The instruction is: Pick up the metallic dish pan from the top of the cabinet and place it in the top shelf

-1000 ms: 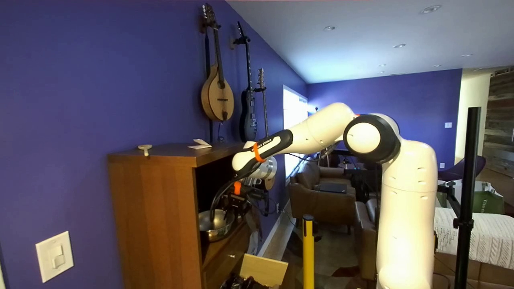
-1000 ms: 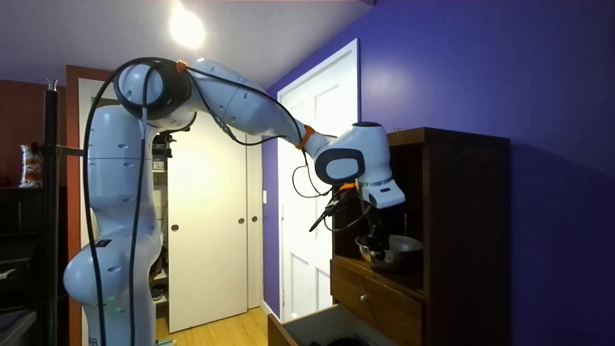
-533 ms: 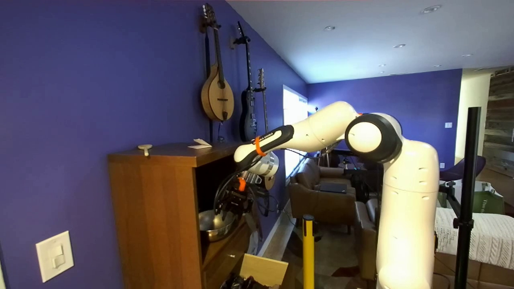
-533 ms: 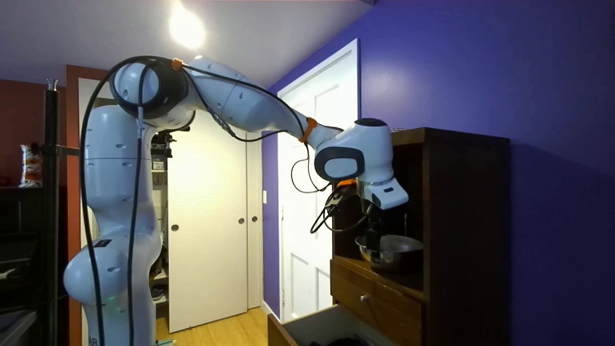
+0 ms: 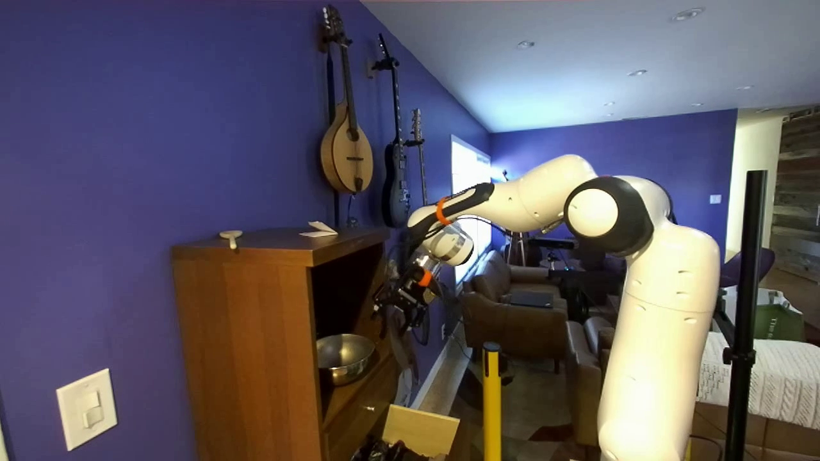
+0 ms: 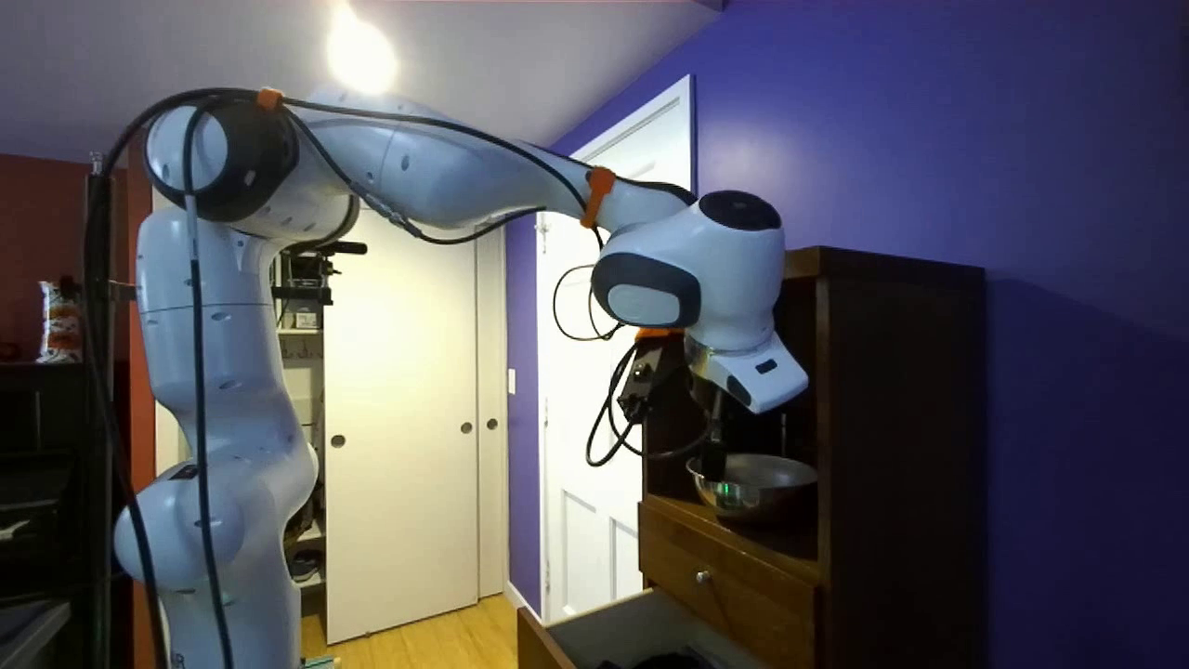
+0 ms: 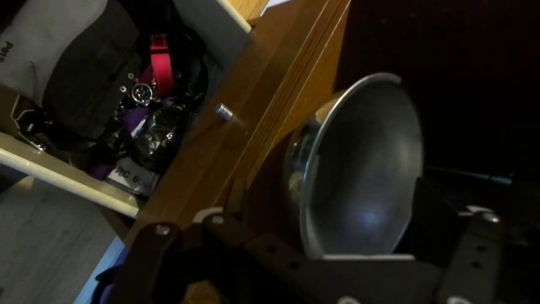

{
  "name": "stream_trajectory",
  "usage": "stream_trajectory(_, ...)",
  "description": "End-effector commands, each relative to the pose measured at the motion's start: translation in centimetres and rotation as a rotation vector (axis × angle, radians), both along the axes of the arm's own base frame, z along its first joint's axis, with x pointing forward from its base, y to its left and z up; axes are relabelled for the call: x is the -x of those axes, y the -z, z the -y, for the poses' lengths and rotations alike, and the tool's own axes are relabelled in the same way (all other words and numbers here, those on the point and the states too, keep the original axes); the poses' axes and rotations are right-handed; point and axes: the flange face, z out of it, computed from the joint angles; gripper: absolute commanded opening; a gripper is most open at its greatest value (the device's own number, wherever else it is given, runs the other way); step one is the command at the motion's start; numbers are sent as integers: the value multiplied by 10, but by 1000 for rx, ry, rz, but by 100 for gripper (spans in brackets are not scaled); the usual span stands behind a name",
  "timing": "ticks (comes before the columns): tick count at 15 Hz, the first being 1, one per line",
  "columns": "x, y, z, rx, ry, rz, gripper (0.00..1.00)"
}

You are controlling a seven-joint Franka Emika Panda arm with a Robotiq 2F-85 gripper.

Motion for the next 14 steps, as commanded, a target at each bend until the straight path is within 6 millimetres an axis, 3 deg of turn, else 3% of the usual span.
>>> stream_trajectory(1,43,-24,2,-55,-179,88,100)
stream_trajectory(4,75,-50,7,-41,-276,123,100)
stream_trajectory(10,126,-95,11,63,-300,83,100)
stream_trajectory(12,136,-103,4,80,-391,55,100)
stream_trajectory(13,122,-98,13,65,-342,78,100)
stream_trajectory(14,128,-102,10,67,-361,69,100)
